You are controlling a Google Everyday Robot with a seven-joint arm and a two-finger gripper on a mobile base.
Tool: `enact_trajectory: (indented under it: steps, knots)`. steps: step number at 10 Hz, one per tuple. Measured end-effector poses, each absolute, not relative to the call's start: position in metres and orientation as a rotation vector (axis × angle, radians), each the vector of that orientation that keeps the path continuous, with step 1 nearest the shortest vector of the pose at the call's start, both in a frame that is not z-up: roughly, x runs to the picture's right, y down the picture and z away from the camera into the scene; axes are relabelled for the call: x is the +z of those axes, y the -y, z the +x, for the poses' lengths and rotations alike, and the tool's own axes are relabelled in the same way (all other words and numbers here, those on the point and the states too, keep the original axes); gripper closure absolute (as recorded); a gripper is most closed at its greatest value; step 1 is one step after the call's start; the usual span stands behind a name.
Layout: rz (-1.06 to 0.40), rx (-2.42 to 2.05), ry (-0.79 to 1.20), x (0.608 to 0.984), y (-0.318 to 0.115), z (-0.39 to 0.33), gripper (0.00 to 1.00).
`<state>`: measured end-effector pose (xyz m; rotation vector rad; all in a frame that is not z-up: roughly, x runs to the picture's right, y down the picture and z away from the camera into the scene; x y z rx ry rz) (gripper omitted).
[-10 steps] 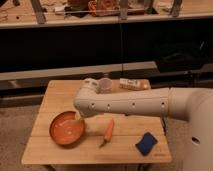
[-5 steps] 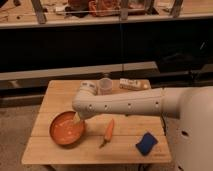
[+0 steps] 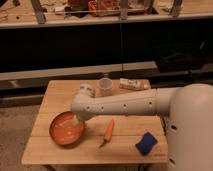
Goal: Pick up the ceramic bowl
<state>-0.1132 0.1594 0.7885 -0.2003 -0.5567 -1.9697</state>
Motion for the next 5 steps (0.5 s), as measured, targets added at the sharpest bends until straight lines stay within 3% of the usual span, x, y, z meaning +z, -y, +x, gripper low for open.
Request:
enact_trajectory:
  steps: [5]
  knots:
    - [-0.196,-2.014,0.587,0.7986,-0.1695,-0.1227,0.20]
